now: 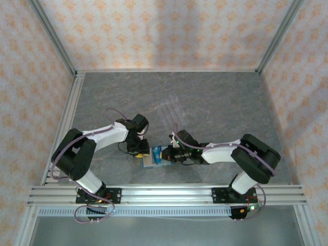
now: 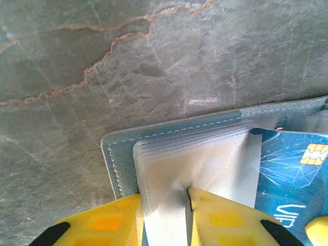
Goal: Put the credit cards into the card holder
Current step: Insert the credit card into the card slot.
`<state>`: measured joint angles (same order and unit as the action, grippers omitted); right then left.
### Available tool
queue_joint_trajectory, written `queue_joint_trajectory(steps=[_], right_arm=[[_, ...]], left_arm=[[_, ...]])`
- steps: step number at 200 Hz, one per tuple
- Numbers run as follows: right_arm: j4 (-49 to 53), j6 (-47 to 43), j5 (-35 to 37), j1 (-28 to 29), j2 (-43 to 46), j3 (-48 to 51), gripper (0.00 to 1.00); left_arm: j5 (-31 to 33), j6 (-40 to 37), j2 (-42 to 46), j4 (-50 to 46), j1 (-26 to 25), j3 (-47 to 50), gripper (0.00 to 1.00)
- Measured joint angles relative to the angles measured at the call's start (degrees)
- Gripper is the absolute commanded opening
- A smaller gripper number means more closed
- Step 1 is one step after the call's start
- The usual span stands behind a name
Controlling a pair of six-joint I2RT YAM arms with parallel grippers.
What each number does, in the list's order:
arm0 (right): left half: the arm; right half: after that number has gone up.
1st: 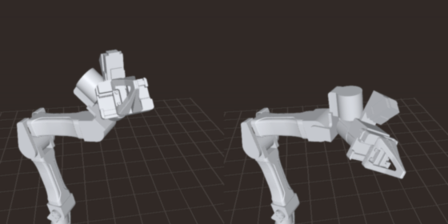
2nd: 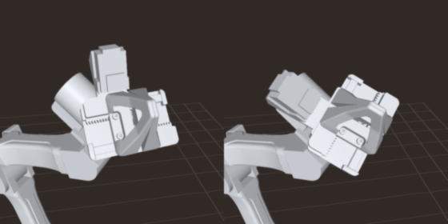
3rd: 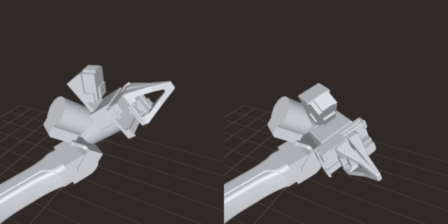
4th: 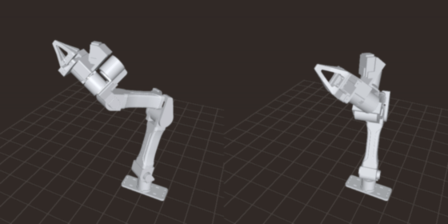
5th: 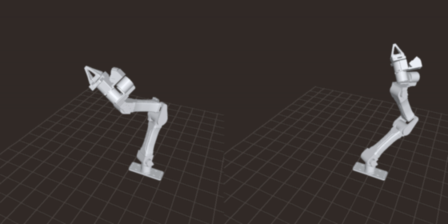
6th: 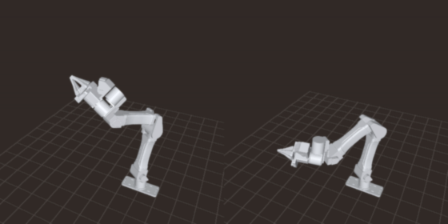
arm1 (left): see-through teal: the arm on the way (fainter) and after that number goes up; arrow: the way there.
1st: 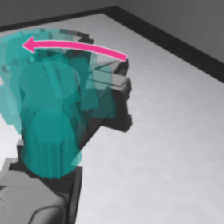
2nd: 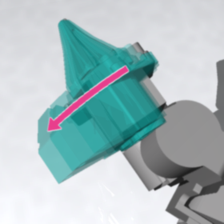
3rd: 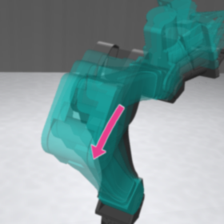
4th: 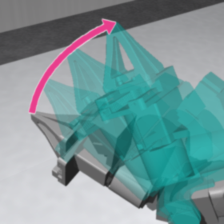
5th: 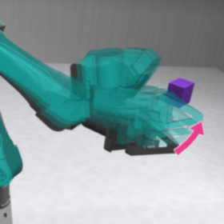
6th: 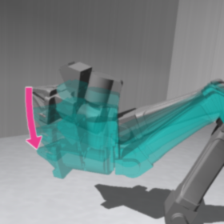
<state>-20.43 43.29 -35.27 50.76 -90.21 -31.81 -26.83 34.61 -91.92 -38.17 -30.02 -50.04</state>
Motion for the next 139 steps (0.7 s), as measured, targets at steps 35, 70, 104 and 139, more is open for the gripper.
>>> queue_joint_trajectory(steps=[35,70,104,139], right_arm=[[0.22,0.0,-1.2,0.37,-2.29,-1.03,0.0],[0.28,0.0,-1.88,0.37,-2.58,-1.11,0.0],[0.94,0.0,-2.29,0.37,-2.54,-1.11,0.0],[2.32,0.0,-2.54,0.59,-1.62,-1.09,0.0]], left_arm=[[0.0,0.04,0.0,0.04,0.0,0.04,0.27],[-0.11,0.44,0.0,0.13,0.0,0.13,0.27],[-0.15,0.44,0.0,0.2,0.0,0.2,0.26],[-0.17,0.46,0.04,0.33,0.0,0.26,0.26]])
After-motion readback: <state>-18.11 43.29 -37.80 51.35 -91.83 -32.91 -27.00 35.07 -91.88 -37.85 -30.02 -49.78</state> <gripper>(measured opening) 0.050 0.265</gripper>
